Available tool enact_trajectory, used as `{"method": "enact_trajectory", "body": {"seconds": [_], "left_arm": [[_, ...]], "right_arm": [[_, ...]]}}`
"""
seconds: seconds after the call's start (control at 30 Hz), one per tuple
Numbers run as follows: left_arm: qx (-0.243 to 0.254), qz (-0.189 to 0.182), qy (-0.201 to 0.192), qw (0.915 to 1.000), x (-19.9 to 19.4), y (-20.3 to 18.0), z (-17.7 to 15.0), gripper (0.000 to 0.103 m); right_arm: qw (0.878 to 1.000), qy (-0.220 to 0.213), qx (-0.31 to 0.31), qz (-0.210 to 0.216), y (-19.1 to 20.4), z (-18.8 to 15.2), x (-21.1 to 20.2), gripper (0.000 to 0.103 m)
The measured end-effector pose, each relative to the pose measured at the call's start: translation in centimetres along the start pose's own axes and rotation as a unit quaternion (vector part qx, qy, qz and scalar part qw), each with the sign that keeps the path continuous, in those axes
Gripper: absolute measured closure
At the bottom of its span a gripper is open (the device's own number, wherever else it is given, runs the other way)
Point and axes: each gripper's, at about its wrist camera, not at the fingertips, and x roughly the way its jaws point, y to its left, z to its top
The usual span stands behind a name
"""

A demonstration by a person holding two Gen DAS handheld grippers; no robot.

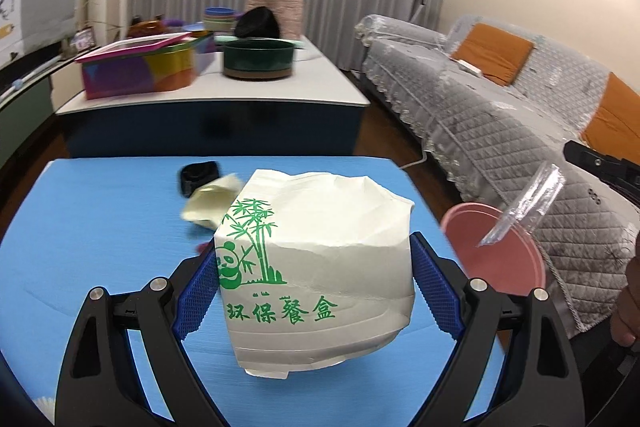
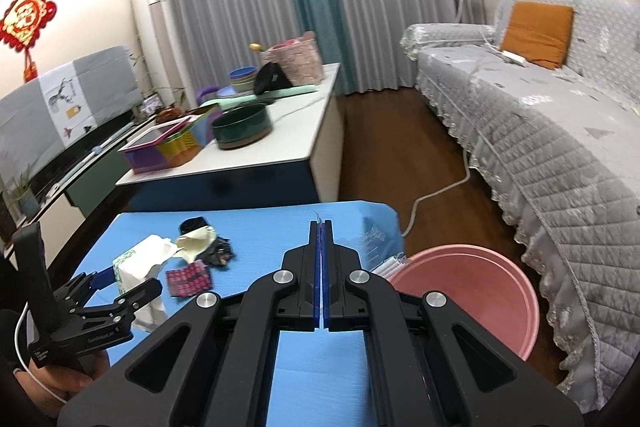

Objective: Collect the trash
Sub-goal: 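Carry the white printed bag and clear wrapper over the pink bin, then open the left tool over the bin while the right tool releases the wrapper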

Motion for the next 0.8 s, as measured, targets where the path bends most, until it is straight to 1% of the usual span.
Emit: {"method": "enact_trajectory", "body": {"seconds": [0.2, 0.33, 0.6, 0.8], "left_arm": [[0.034, -0.033, 0.01, 0.9988, 1.1, -4.2, 0.5, 0.018], [0.04, -0.054, 0.019, 0.9976, 2.5, -6.7, 1.2, 0.018], [0.074, -0.086, 0.029, 0.9932, 6.0, -12.9, 2.9, 0.018], [0.09, -0.104, 0.041, 0.9897, 8.5, -15.9, 3.6, 0.018]], "right_arm": [[0.999, 0.005, 0.031, -0.033, -4.2, 0.0, -0.5, 0.102], [0.997, 0.012, 0.046, -0.057, -6.7, 0.0, -0.5, 0.102], [0.993, 0.025, 0.084, -0.082, -11.2, 0.0, 0.2, 0.102], [0.99, 0.033, 0.106, -0.091, -12.7, 0.2, 1.0, 0.102]]}}
